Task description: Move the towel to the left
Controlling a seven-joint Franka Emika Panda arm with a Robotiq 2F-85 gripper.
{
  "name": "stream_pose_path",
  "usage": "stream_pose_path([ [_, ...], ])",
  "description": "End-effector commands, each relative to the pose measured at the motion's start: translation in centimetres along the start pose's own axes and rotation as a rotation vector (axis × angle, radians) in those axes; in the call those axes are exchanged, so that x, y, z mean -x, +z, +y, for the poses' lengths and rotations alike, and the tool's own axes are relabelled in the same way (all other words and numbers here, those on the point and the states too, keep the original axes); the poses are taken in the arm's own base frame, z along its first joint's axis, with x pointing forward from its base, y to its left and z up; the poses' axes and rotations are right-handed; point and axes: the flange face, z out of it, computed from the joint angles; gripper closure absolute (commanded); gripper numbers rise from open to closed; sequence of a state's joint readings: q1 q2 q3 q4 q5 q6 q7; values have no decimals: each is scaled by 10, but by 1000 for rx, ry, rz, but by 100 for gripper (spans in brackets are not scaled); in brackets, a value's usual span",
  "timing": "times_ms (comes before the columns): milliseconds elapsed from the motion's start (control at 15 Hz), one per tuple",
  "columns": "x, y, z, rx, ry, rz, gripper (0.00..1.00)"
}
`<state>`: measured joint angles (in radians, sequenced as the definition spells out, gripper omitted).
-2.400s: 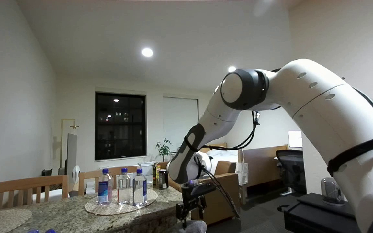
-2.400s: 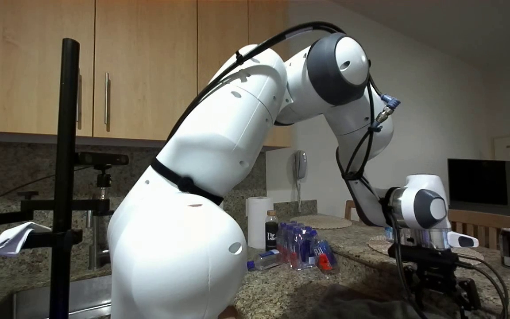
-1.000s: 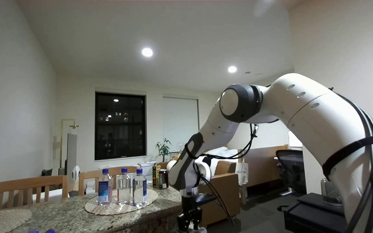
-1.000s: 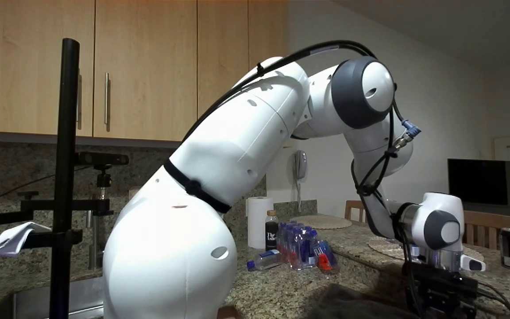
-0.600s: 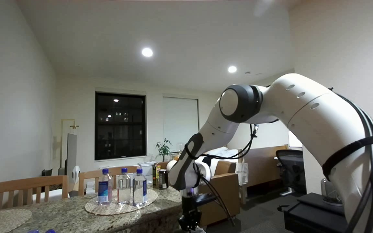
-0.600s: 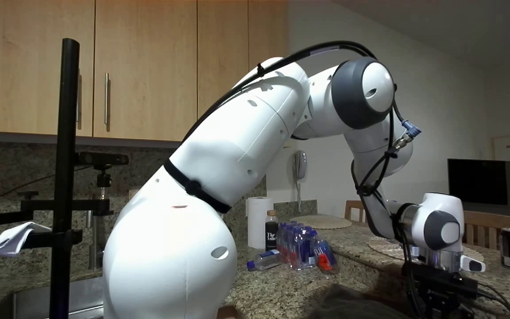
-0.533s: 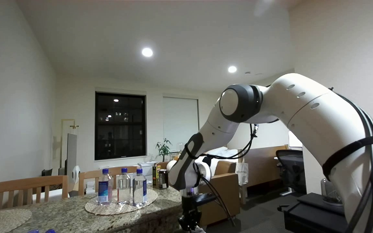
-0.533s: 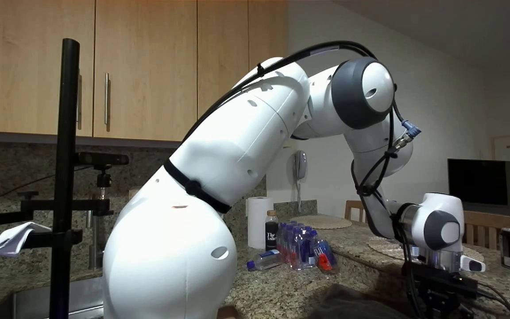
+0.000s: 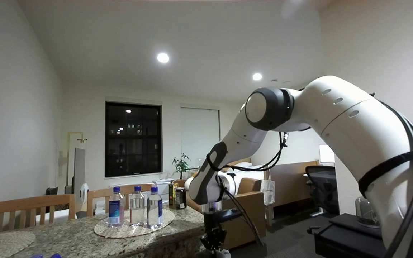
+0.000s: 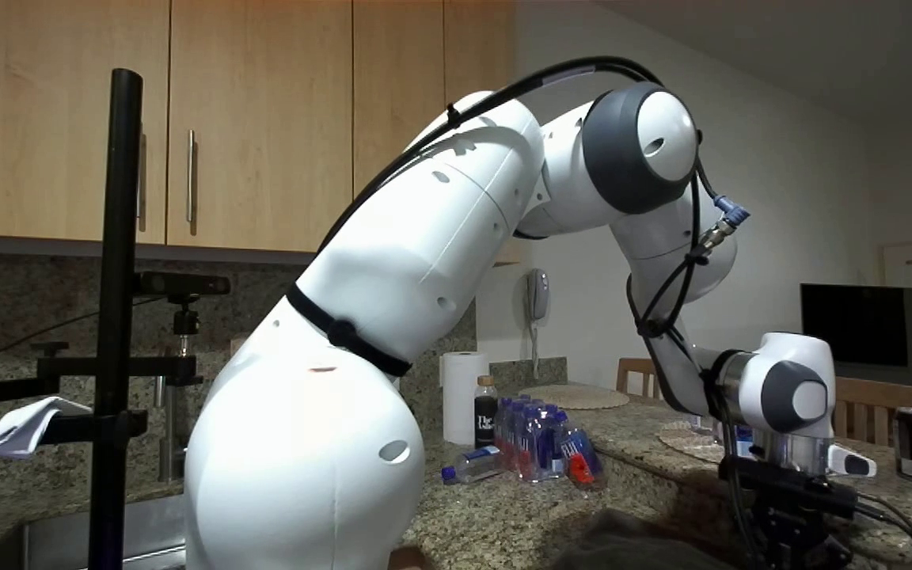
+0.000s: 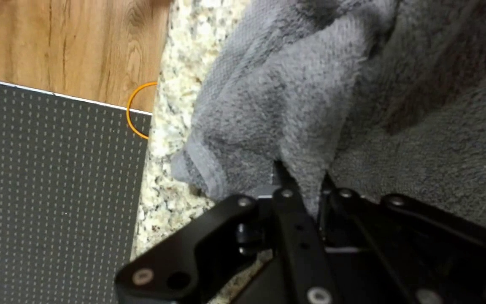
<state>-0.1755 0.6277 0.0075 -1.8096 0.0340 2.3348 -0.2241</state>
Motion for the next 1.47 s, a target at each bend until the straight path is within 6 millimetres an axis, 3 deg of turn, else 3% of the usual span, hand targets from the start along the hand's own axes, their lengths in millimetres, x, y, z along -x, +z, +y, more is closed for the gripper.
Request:
stream_pose_path([
  [0, 21, -34, -8, 14, 66, 13, 91],
  [267, 31, -66, -34, 26, 104, 34, 93],
  [533, 44, -99, -72, 25, 136, 76, 92],
  [867, 66, -122, -109, 63, 157, 103, 92],
  [1067, 80, -123, -133, 73, 157, 103, 92],
  [1400, 91, -99, -175, 107, 199, 98, 92],
])
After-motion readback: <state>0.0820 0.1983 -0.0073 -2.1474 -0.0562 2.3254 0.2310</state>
